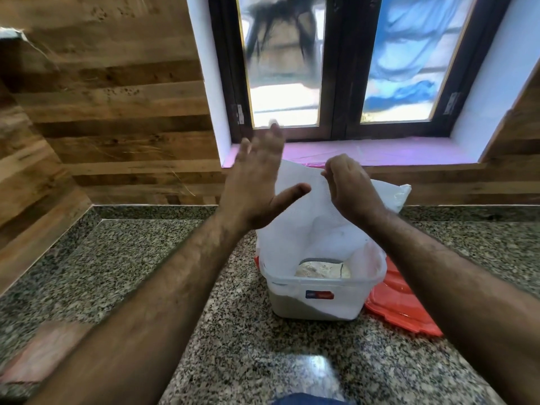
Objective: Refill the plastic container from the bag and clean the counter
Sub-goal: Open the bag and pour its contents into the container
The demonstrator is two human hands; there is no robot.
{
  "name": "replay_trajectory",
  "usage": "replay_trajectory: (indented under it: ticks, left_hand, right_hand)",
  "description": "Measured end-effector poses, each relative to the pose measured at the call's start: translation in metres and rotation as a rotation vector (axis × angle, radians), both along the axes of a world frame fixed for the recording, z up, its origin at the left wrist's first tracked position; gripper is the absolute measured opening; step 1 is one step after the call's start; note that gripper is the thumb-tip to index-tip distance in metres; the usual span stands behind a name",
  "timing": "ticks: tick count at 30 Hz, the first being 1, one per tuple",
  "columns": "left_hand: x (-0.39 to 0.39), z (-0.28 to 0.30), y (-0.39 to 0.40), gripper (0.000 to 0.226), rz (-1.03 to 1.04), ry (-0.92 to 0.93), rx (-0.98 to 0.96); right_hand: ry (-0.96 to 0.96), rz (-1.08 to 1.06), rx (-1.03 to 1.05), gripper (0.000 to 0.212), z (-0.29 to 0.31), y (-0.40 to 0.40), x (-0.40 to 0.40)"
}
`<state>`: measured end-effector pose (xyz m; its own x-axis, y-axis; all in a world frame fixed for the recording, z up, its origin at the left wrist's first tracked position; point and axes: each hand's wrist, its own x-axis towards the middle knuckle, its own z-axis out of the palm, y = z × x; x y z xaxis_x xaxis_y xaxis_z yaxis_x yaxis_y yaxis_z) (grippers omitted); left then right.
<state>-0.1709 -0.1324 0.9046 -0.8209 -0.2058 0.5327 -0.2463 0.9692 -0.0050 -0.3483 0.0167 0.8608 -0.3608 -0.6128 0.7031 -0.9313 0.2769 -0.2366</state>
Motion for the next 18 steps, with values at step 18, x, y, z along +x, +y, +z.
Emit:
replay_trajectory:
  ticks: [18]
  left_hand:
    - [-0.025,-0.008,-0.018,0.092,0.037,-0.002,-0.209]
  right_hand:
    - [0.058,0.128,-0.059,0.010,0.010,0.002,0.018]
